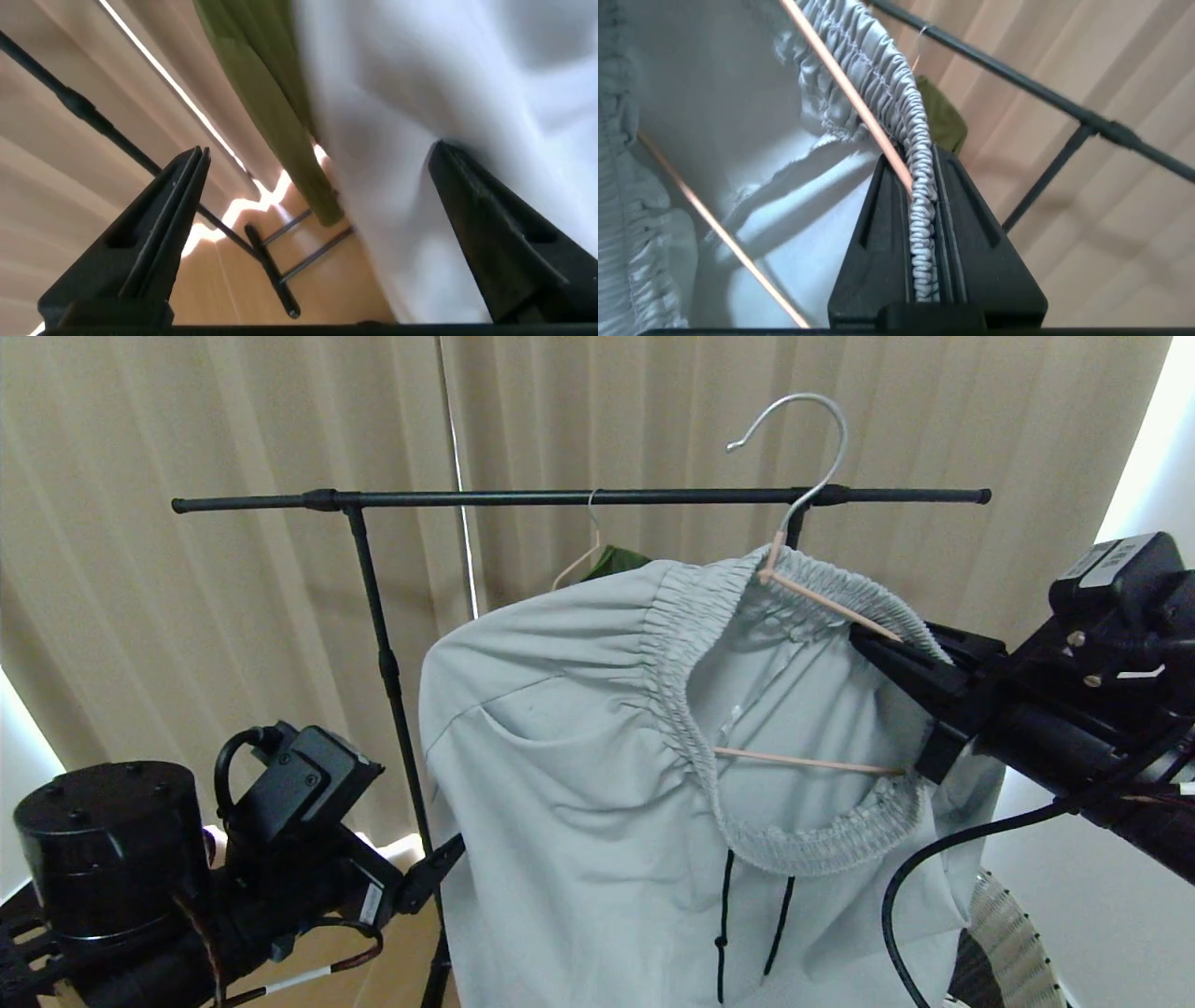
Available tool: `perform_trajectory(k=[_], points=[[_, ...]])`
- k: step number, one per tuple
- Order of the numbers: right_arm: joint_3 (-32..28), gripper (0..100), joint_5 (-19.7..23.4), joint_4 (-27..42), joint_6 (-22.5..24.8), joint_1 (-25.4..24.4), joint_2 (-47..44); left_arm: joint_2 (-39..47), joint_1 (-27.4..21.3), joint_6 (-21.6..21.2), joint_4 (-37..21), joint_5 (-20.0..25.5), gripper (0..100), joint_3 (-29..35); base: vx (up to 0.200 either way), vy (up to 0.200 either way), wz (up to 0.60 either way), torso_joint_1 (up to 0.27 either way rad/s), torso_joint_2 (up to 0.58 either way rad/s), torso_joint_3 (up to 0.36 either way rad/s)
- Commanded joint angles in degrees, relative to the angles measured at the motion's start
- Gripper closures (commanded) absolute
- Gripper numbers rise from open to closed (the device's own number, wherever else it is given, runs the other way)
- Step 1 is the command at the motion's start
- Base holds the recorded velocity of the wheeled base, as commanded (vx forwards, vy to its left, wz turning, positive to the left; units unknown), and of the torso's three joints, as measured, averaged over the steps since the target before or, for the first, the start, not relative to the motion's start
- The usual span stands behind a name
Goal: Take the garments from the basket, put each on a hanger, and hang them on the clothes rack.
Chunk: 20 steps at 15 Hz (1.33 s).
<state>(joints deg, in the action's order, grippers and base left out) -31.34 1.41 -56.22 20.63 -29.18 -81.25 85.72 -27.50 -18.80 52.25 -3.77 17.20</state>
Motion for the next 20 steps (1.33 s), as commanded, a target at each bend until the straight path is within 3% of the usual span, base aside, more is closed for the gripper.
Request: perform_trajectory(k=[1, 6, 7, 15, 20], points=[[0.1, 100, 0.0, 0.0, 0.0, -0.5, -1.5, 2.0, 0.0, -0.2, 0.0, 0.0, 0, 0.3, 0.0, 0.0, 0.0, 0.0, 0.0, 0.0], [1.0, 100, 0.0, 0.0, -0.1, -2.7, 0.2, 2.8, 0.0, -0.3, 0.1, 0.0, 0, 1.3, 0.0, 0.0, 0.0, 0.0, 0.0, 0.0], [1.3, 100, 0.0, 0.0, -0.1, -2.8, 0.8, 2.8, 0.0, -0.3, 0.1, 0.0, 100, 1.4, 0.0, 0.0, 0.0, 0.0, 0.0, 0.0], [2.4, 100, 0.0, -0.1, -1.5, -2.7, 2.8, 2.5, 2.0, -0.5, 0.7, -0.4, 100, -0.2, 0.0, 0.0, 0.0, 0.0, 0.0, 0.0], [5.0, 100, 0.0, -0.1, -5.3, -2.5, 6.1, 3.0, 7.9, -1.6, 9.2, -0.3, 100, -5.4, 0.0, 0.0, 0.0, 0.0, 0.0, 0.0]])
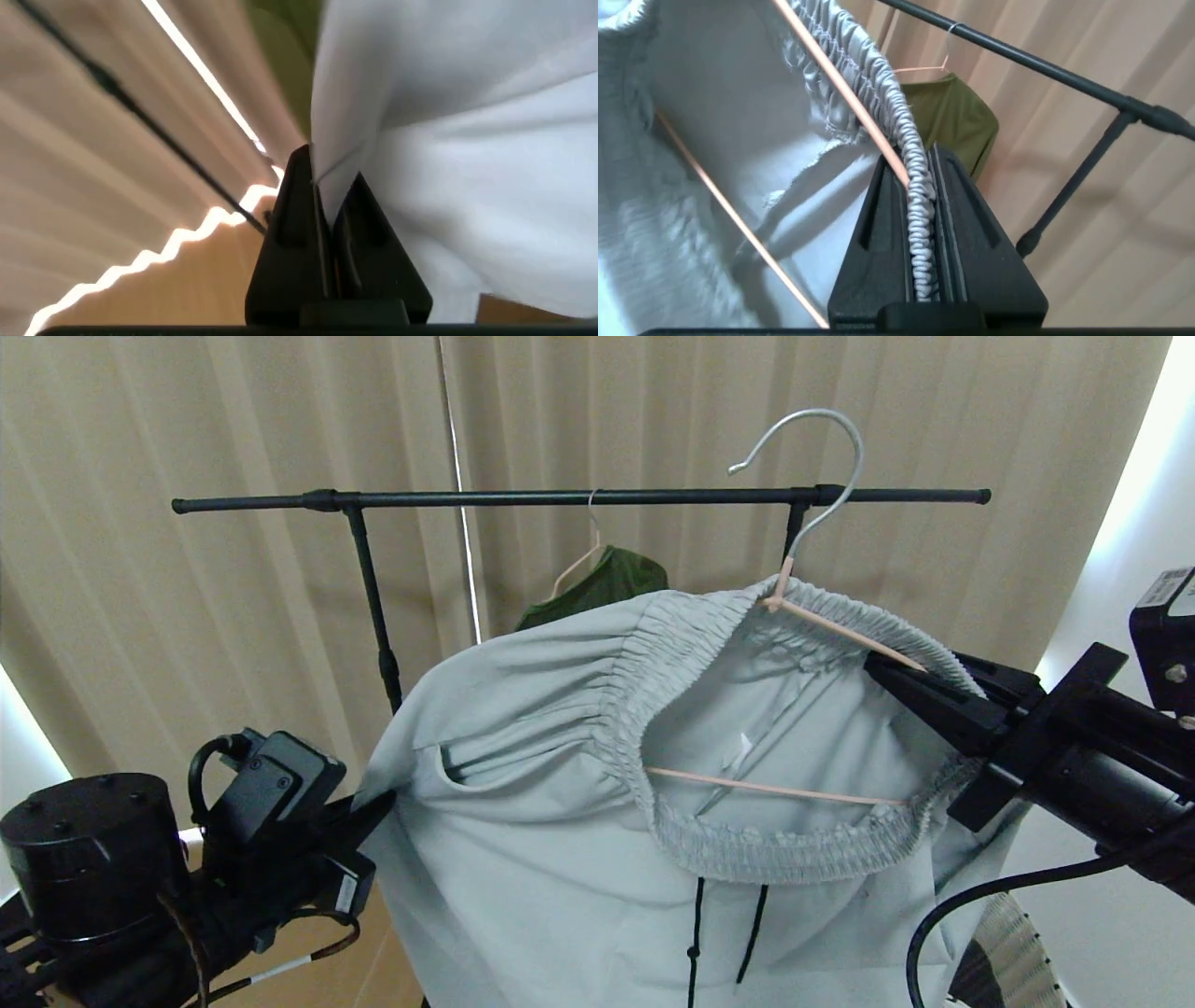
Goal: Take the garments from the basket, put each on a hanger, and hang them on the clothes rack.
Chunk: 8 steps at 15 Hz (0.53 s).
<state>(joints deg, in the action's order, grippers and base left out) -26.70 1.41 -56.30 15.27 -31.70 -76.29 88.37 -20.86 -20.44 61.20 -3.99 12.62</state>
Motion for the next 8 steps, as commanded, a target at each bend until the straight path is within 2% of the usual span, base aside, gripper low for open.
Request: perform_trajectory(k=[1, 6, 7, 8], points=[[0.2, 100, 0.0, 0.0, -0.2, 0.5, 1.1, 0.3, 2.0, 0.1, 0.2, -0.1, 100, -0.8, 0.0, 0.0, 0.0, 0.0, 0.0, 0.0], [0.4, 100, 0.0, 0.0, -0.2, 0.7, 1.0, 0.0, 3.4, 0.1, 0.3, 0.0, 100, -0.5, 0.0, 0.0, 0.0, 0.0, 0.0, 0.0], [0.9, 100, 0.0, 0.0, -0.2, 0.7, 1.0, -0.1, 3.2, 0.1, 0.3, 0.0, 0, -0.5, 0.0, 0.0, 0.0, 0.0, 0.0, 0.0], [1.3, 100, -0.1, 0.0, -0.2, 0.7, 1.0, -0.2, 3.1, 0.3, 0.4, 0.0, 0, -0.6, 0.0, 0.0, 0.0, 0.0, 0.0, 0.0]])
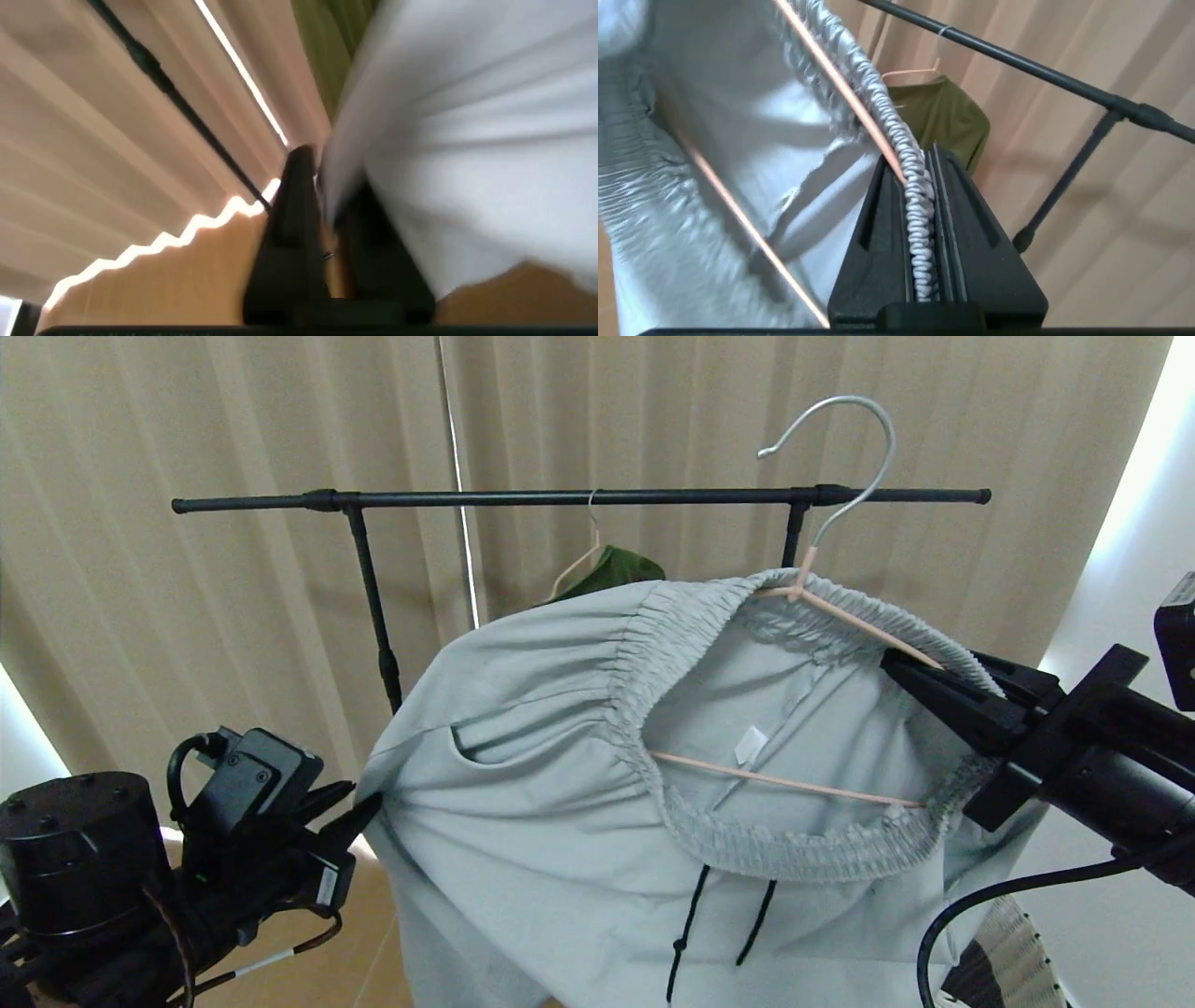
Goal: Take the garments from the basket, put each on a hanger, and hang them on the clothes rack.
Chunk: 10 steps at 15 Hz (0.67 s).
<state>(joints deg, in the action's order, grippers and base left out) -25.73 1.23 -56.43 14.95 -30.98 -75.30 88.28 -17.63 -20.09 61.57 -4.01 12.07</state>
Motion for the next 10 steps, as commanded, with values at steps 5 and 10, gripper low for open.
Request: perform_trajectory(k=[5, 10], points=[[2.4, 100, 0.2, 0.2, -1.5, 7.1, 1.1, -6.5, -0.2, 4.1, 3.0, 0.3, 0, -2.7, 0.0, 0.0, 0.0, 0.0, 0.0, 0.0], [1.6, 100, 0.1, 0.1, -1.3, 14.3, -4.7, -7.2, -0.1, 7.4, 2.8, 0.1, 0, -4.3, 0.0, 0.0, 0.0, 0.0, 0.0, 0.0]])
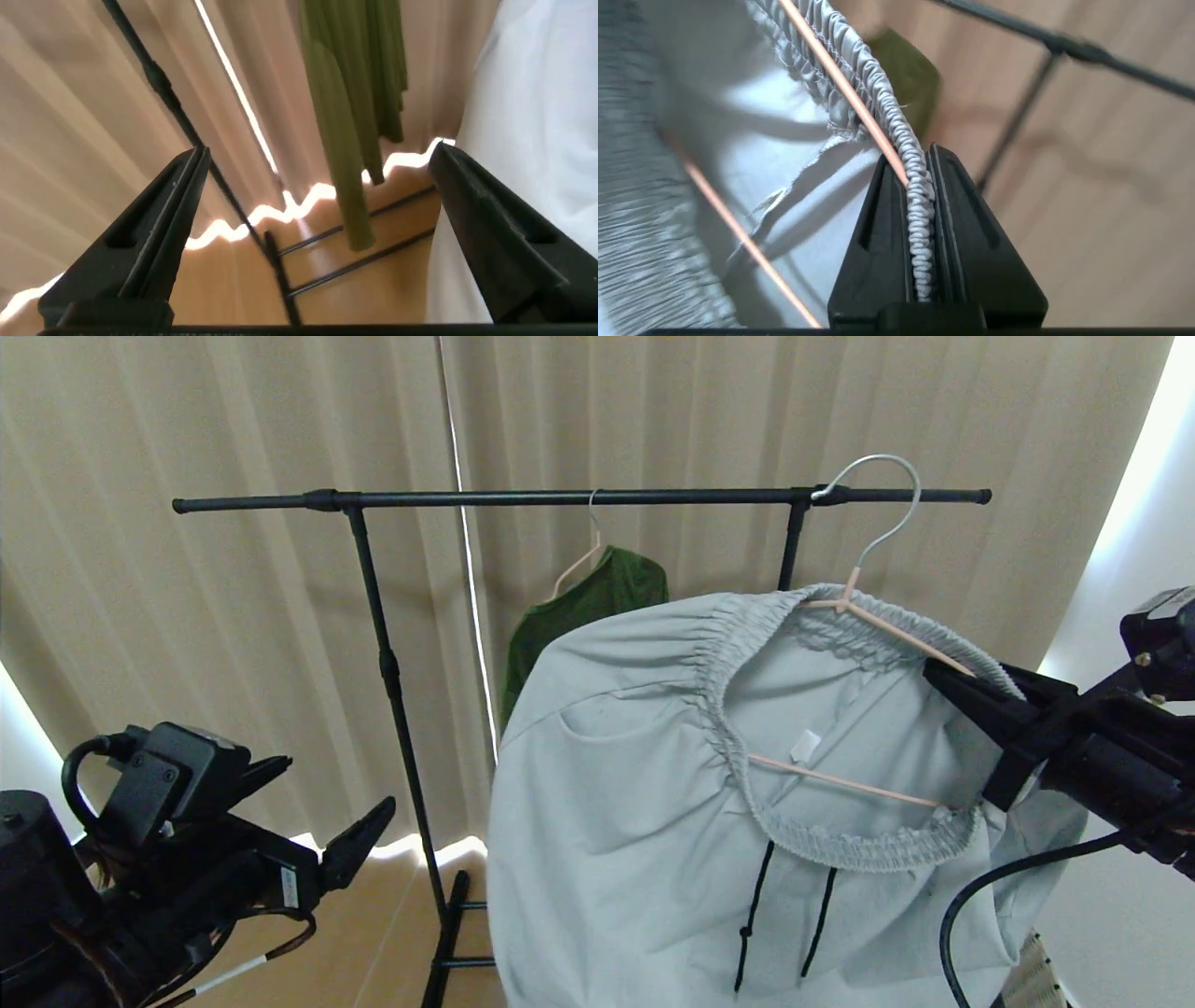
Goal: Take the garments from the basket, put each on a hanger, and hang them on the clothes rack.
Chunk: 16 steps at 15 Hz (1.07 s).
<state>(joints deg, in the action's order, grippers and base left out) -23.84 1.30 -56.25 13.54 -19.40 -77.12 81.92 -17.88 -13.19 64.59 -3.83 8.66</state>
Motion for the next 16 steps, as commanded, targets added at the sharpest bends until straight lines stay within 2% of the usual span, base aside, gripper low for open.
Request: perform_trajectory(k=[1, 4, 6, 9, 11, 14, 16], points=[[-0.4, 100, 0.0, -0.1, 0.1, 4.2, -3.5, -0.8, 0.2, 0.8, -0.2, -0.1, 0, -2.5, 0.0, 0.0, 0.0, 0.0, 0.0, 0.0], [0.3, 100, -0.4, 0.0, 0.2, 6.1, -2.6, -1.4, 0.3, 1.2, -0.2, -0.1, 0, -1.1, 0.0, 0.0, 0.0, 0.0, 0.0, 0.0], [0.2, 100, -0.4, 0.0, 0.3, 9.5, -3.0, -1.1, 0.3, 1.9, -0.2, -0.2, 0, 0.0, 0.0, 0.0, 0.0, 0.0, 0.0, 0.0], [-0.1, 100, -0.5, -0.1, 0.4, 12.9, -4.5, -5.8, 0.4, 1.9, -0.2, 0.1, 0, -3.5, 0.0, 0.0, 0.0, 0.0, 0.0, 0.0], [0.2, 100, -0.5, -0.1, 0.6, 13.3, -5.4, -6.6, -2.3, 1.6, 0.0, 0.8, 0, -6.5, 0.0, 0.0, 0.0, 0.0, 0.0, 0.0], [3.1, 100, -0.6, 0.1, 0.6, 13.2, -5.4, -8.2, -2.8, 1.9, 0.4, 0.8, 0, -4.7, 0.0, 0.0, 0.0, 0.0, 0.0, 0.0], [2.4, 100, -1.0, 0.4, 0.6, 13.6, -6.3, -8.4, -3.1, 1.8, 0.4, 0.8, 0, -4.8, 0.0, 0.0, 0.0, 0.0, 0.0, 0.0]])
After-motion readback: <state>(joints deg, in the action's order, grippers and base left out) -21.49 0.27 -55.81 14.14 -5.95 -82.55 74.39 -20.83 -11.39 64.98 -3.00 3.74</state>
